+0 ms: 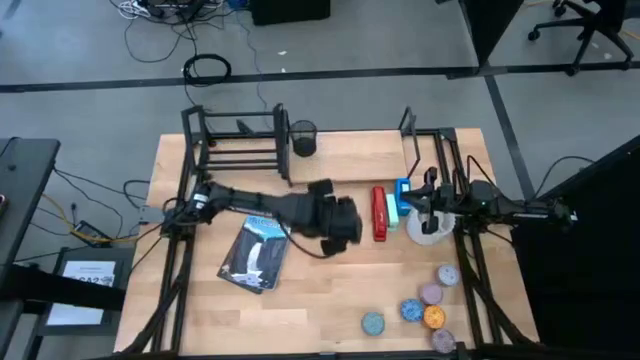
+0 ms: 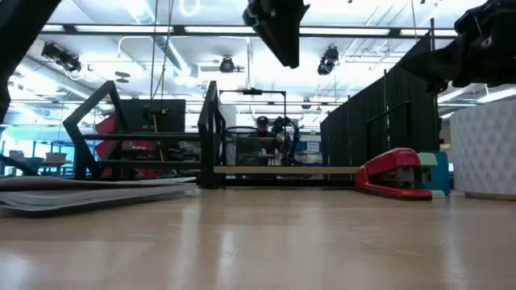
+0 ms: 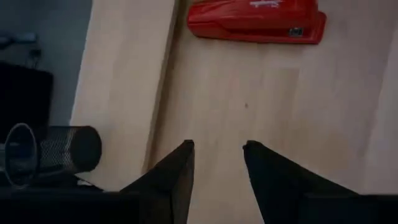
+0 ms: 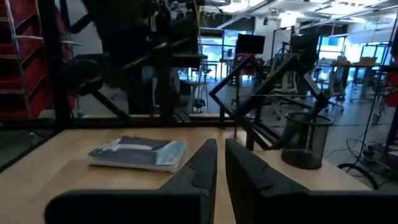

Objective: Stock shelves
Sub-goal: Put the white pen organizer on the shelf

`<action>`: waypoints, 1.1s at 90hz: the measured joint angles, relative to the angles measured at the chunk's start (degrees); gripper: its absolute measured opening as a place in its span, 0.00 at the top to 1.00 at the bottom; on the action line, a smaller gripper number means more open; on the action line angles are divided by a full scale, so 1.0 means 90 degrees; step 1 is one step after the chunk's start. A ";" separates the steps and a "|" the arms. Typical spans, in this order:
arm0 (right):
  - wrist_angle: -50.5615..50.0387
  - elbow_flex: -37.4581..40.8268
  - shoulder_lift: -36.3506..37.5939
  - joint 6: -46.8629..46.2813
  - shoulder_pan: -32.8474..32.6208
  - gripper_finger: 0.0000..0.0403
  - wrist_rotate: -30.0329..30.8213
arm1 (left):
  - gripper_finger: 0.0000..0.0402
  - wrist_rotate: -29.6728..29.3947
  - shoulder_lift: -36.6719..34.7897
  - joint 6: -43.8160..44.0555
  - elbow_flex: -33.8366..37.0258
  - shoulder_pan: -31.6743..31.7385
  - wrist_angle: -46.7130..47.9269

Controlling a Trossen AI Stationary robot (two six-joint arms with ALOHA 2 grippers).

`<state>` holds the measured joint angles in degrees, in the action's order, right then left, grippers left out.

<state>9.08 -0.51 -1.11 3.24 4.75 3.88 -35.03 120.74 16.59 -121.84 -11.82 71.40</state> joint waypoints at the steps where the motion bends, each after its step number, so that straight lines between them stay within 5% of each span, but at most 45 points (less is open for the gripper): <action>1: 0.0018 0.0000 -0.0001 0.0002 0.0000 0.98 0.0000 | 0.68 -0.0035 -0.0041 0.0027 0.0082 -0.0016 -0.0056; 11: 0.0235 0.0000 0.0000 -0.0219 -0.0001 0.98 -0.0032 | 0.68 -0.0163 -0.0678 0.0203 0.1138 -0.0081 -0.0952; 27: 0.0424 -0.0323 -0.0090 -0.3089 -0.0023 0.98 0.0596 | 0.68 -0.0148 -0.2145 0.0198 0.3392 -0.0037 -0.3226; 48: -0.0054 -0.1620 -0.1110 -0.2443 -0.0185 1.00 0.0399 | 0.68 -0.0111 -0.3581 0.0037 0.6030 0.0025 -0.6456; 67: -0.2789 -0.3732 -0.2770 -0.3316 -0.0577 1.00 -0.0191 | 0.68 0.0099 -0.3950 0.0046 0.6713 -0.0086 -0.7109; 86: -0.7096 -0.6232 -0.4825 -0.4258 -0.1435 1.00 -0.0343 | 0.68 0.0142 -0.3908 0.0018 0.6743 -0.0440 -0.7072; 99: -0.9056 -0.6804 -0.5897 -0.5217 -0.2011 1.00 -0.0458 | 0.68 -0.0902 -0.3955 0.0747 0.6743 -0.0593 -0.6444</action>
<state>-72.42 -61.75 -54.18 -43.72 -13.35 -0.25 -43.14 85.14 23.32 -61.14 -17.17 13.40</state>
